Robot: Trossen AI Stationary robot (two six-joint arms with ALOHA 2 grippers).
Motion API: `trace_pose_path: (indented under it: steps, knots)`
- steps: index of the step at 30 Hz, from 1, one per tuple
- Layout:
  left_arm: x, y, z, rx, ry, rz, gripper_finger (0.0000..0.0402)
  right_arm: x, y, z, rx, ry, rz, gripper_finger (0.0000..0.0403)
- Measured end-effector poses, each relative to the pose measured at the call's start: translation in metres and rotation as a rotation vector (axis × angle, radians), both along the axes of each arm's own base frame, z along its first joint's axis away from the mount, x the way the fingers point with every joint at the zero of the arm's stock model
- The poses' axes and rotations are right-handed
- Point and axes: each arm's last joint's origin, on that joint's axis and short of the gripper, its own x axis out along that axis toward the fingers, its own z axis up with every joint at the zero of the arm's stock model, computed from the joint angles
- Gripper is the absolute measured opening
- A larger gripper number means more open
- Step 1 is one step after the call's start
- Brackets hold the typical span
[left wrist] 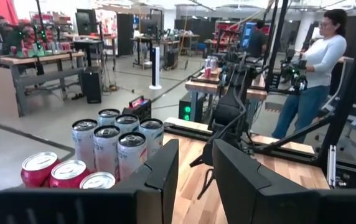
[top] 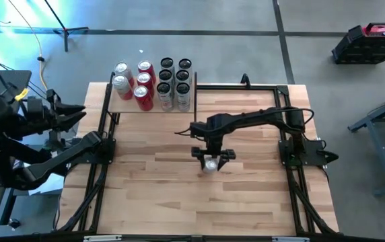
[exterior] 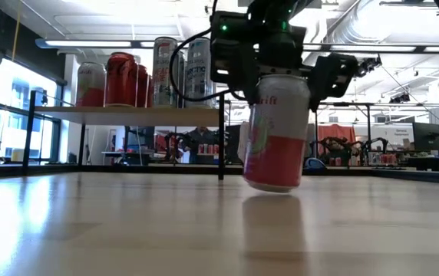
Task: Place canned beverage on shelf
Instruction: Put the pink soda can on the shelf aligned with the other pink soda cans
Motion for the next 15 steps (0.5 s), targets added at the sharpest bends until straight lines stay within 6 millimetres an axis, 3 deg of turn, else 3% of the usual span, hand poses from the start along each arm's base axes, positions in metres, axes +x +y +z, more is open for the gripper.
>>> trace_pose_path:
  steps: [15]
  knots:
    - [-0.0031,-0.0032,-0.0023,-0.016,-0.008,0.01,0.0129,0.0062,-0.0102,0.0042,-0.009,-0.076,-0.017,0.0359]
